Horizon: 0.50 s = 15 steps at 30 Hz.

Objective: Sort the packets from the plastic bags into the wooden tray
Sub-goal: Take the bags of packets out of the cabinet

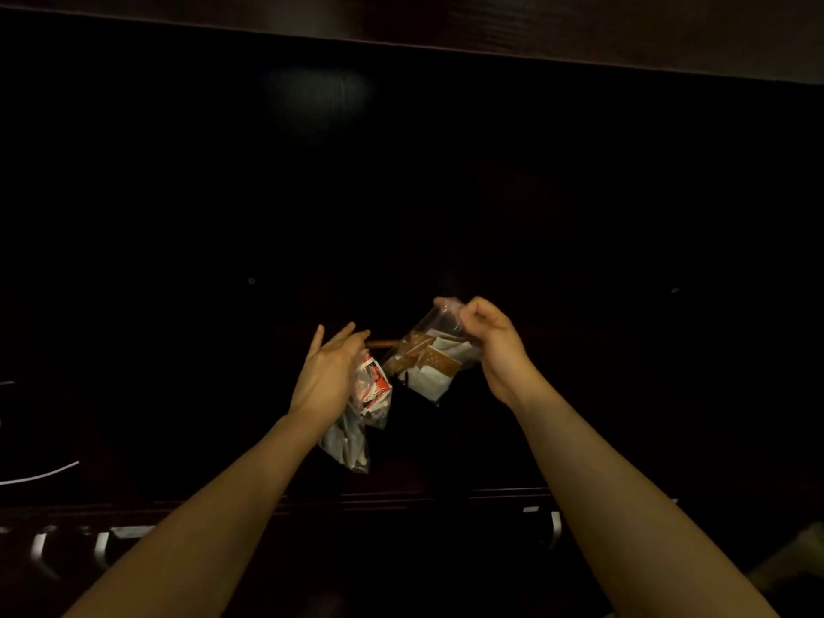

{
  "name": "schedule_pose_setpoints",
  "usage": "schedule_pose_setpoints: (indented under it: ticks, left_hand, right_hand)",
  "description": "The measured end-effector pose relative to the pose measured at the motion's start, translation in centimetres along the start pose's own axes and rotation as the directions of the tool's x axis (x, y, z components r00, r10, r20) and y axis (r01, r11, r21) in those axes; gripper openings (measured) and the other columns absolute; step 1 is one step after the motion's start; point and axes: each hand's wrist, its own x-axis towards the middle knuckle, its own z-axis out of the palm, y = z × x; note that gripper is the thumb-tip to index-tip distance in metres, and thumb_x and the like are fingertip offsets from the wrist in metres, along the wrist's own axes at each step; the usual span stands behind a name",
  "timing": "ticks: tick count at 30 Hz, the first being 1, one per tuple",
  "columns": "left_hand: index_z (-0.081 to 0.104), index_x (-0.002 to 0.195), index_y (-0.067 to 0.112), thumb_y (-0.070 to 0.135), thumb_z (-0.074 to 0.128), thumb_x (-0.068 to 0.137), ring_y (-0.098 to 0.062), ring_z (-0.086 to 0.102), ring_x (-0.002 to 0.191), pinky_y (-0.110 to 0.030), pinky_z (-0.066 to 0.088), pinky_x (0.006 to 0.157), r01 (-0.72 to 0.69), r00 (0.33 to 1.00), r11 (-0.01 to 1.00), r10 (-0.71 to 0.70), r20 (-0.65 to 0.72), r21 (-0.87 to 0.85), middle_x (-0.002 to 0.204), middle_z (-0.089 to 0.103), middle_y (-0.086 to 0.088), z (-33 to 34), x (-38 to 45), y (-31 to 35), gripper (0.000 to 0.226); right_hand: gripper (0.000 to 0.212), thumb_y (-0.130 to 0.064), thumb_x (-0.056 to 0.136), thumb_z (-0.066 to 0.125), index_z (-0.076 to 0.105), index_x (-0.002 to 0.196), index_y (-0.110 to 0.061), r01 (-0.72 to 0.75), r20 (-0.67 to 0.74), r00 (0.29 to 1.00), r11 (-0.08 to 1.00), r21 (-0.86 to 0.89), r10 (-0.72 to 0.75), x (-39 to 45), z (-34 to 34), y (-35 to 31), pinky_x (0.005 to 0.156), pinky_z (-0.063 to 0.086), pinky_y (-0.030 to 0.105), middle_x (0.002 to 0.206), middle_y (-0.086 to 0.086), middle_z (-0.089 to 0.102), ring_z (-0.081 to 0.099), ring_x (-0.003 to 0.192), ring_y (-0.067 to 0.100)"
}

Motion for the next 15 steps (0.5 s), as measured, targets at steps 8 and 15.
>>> schedule_pose_setpoints:
  ticks: [8, 15]
  left_hand:
    - [0.043, 0.136, 0.010, 0.001, 0.048, 0.089, -0.013, 0.025, 0.143, -0.037, -0.002, 0.120, 0.001, 0.999, 0.993, 0.004, -0.042, 0.115, 0.142, 0.050, -0.005, -0.3, -0.2, 1.1, 0.048]
    - [0.042, 0.138, 0.014, 0.003, 0.042, 0.091, -0.017, 0.035, 0.137, -0.032, -0.001, 0.119, 0.054, 0.999, 0.985, -0.054, -0.002, 0.163, 0.139, 0.051, -0.008, -0.8, -0.4, 1.8, 0.049]
  right_hand:
    - [0.017, -0.029, 0.093, 0.053, 0.053, 0.078, -0.022, 0.219, -0.004, 0.958, 0.744, -0.632, -0.285, 0.3, 3.0, -0.6, 0.068, 0.049, 0.044, 0.074, 0.003, 0.060, 0.060, 0.072, 0.021]
    - [0.020, -0.023, 0.096, 0.050, 0.054, 0.077, -0.015, 0.344, -0.275, 0.874, 0.910, -0.230, -0.400, -1.2, 4.4, -5.2, 0.070, 0.050, 0.040, 0.078, 0.006, 0.063, 0.059, 0.071, 0.021]
